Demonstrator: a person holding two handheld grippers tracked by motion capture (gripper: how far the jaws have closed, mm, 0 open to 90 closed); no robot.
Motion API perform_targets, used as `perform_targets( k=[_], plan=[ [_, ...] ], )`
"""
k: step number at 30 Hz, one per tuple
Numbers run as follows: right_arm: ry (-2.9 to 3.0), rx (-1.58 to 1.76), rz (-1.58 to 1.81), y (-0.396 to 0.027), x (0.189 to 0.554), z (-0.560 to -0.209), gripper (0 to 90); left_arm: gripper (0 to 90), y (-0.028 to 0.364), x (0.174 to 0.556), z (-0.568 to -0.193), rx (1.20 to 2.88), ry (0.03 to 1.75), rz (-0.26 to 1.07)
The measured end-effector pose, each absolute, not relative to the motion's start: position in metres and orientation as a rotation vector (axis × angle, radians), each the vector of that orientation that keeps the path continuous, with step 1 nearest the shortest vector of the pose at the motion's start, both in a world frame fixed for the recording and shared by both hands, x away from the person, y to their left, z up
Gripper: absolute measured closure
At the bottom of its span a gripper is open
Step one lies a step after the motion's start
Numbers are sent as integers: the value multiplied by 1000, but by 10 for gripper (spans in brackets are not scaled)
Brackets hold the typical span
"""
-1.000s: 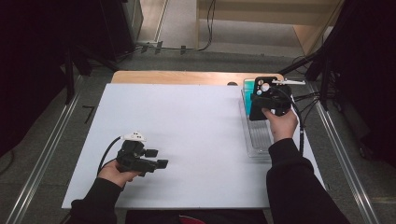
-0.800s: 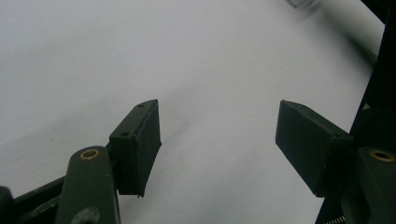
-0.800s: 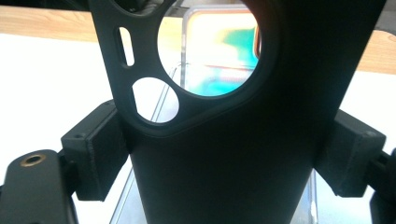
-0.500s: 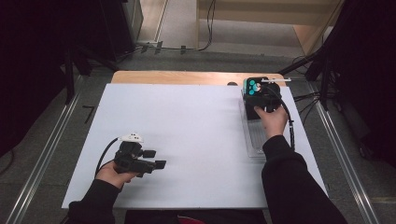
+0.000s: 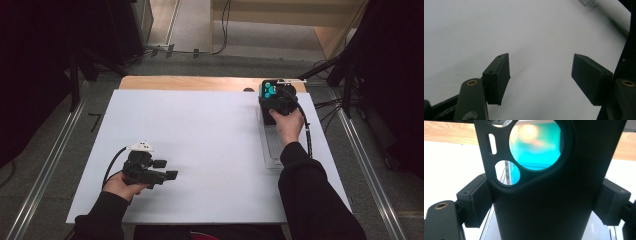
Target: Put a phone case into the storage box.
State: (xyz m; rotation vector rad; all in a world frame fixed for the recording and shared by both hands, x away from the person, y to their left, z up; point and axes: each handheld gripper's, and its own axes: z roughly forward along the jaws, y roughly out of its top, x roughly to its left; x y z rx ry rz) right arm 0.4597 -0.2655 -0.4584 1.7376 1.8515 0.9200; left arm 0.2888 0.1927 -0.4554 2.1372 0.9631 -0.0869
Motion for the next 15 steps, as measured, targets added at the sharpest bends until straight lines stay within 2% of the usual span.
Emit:
perform_targets(
  k=[13, 15],
  plan=[
    [1871, 1731, 952, -267, 465, -459, 78, 309, 192, 289, -455, 2137, 957, -91],
    [1872, 1726, 959, -268, 464, -458, 0, 309, 192, 289, -455, 2139, 956, -90]
  ],
)
